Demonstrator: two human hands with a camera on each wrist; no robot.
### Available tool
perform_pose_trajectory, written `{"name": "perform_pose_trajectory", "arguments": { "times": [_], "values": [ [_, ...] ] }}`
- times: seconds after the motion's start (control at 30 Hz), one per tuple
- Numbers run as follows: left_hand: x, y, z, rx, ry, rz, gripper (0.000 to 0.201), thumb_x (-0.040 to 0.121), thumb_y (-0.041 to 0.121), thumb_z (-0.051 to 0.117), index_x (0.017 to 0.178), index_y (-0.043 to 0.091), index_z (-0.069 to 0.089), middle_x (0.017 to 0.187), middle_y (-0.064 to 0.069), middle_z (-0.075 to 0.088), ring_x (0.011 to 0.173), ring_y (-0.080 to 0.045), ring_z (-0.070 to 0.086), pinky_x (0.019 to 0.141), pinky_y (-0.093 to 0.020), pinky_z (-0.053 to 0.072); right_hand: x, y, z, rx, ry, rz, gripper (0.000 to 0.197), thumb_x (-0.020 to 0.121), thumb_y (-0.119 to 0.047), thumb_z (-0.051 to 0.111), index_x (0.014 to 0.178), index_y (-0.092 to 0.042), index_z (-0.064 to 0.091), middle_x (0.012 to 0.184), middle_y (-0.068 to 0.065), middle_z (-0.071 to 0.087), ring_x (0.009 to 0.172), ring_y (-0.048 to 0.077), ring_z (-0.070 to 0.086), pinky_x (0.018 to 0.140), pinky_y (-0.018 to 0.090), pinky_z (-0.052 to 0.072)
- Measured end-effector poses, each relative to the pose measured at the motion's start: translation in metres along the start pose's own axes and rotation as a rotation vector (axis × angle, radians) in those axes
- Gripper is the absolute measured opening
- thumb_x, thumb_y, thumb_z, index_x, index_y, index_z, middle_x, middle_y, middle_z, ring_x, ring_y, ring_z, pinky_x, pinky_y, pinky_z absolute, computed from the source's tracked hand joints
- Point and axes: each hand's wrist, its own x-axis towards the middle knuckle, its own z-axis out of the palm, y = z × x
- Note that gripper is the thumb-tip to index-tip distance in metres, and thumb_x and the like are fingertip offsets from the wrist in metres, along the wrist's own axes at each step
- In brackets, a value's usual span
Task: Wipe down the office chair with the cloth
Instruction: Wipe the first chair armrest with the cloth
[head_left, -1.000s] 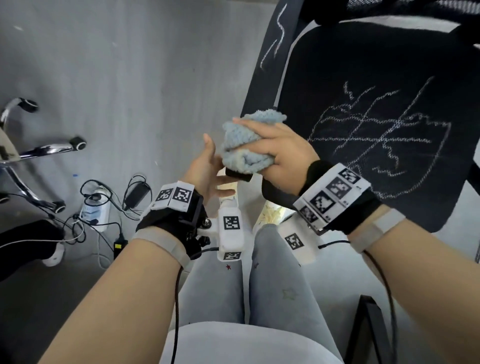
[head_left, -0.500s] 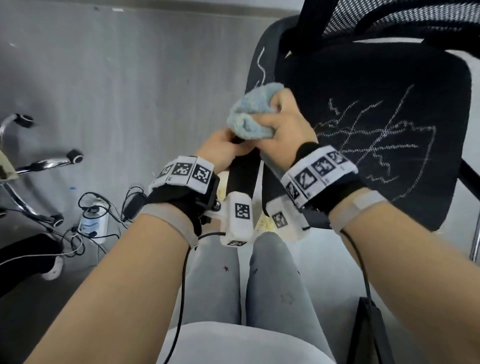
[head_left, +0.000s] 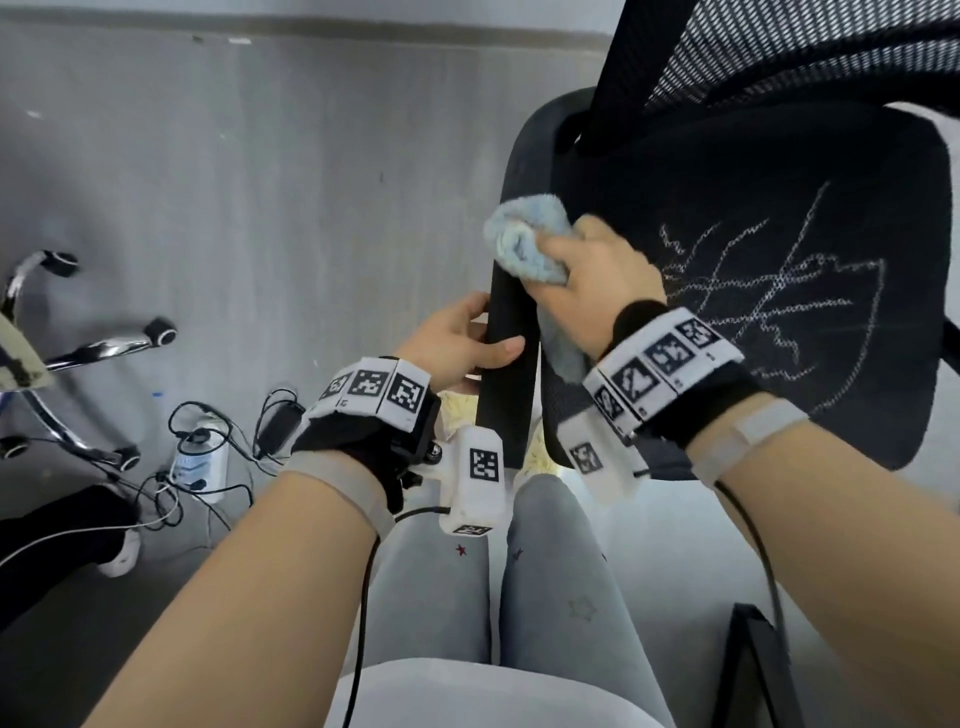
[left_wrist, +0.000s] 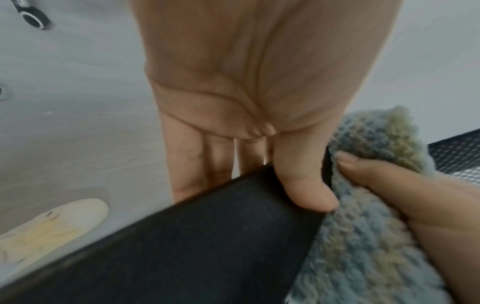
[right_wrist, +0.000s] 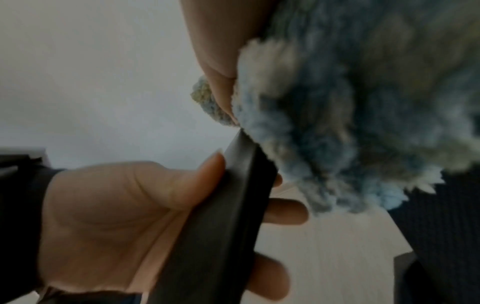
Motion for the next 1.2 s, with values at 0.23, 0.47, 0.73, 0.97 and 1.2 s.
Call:
{"name": "perform_pose_trajectory", "arguments": {
  "times": [0.23,0.47,0.73,0.97,1.2],
  "values": [
    [0.001,0.004,-0.004,-0.030,-0.004,-0.008,0.035,0.086,0.007,0.059,0.116,0.025,0.051,0.086,0.005,0.069,0.063,-0.004,0.069,0.053,-0.021,0.054,0.053,-0.005,-0.023,0.098,0.145,0.148,0.034,0.089,-0.042,0.047,0.122,-0.035,0.051,0.117,0.012,0.054,0.102,0.036,0.055,0.078,0.037,0.043],
    [0.003,0.007,-0.004,0.017,0.017,0.021,0.036,0.087,0.011,0.059,0.121,0.021,0.050,0.086,0.006,0.067,0.062,-0.001,0.068,0.053,-0.019,0.054,0.003,-0.003,0.004,0.062,0.035,0.036,0.031,0.088,-0.038,0.049,0.118,-0.029,0.054,0.110,0.012,0.048,0.096,0.038,0.055,0.078,0.041,0.044],
    [0.006,0.021,-0.009,0.082,-0.005,0.056,0.031,0.091,0.012,0.054,0.120,0.022,0.053,0.083,0.009,0.064,0.056,0.003,0.064,0.050,-0.015,0.051,0.060,-0.007,-0.023,0.161,0.149,0.205,0.034,0.092,-0.038,0.045,0.125,-0.034,0.048,0.117,0.013,0.050,0.100,0.033,0.054,0.076,0.035,0.041],
    [0.012,0.042,-0.014,0.193,-0.013,0.116,0.028,0.092,0.015,0.051,0.121,0.019,0.051,0.090,0.010,0.063,0.063,0.005,0.065,0.053,-0.011,0.051,0.004,0.002,-0.005,0.131,0.035,0.078,0.026,0.087,-0.034,0.054,0.112,-0.031,0.059,0.094,0.005,0.042,0.096,0.033,0.053,0.078,0.041,0.043],
    [0.001,0.024,-0.021,0.325,-0.187,-0.008,0.042,0.093,0.012,0.047,0.134,0.020,0.036,0.098,0.010,0.057,0.078,0.002,0.055,0.049,-0.007,0.046,0.054,-0.003,-0.032,0.209,0.169,0.195,0.030,0.089,-0.040,0.049,0.118,-0.035,0.057,0.114,0.015,0.051,0.102,0.036,0.053,0.080,0.036,0.042]
  ]
}}
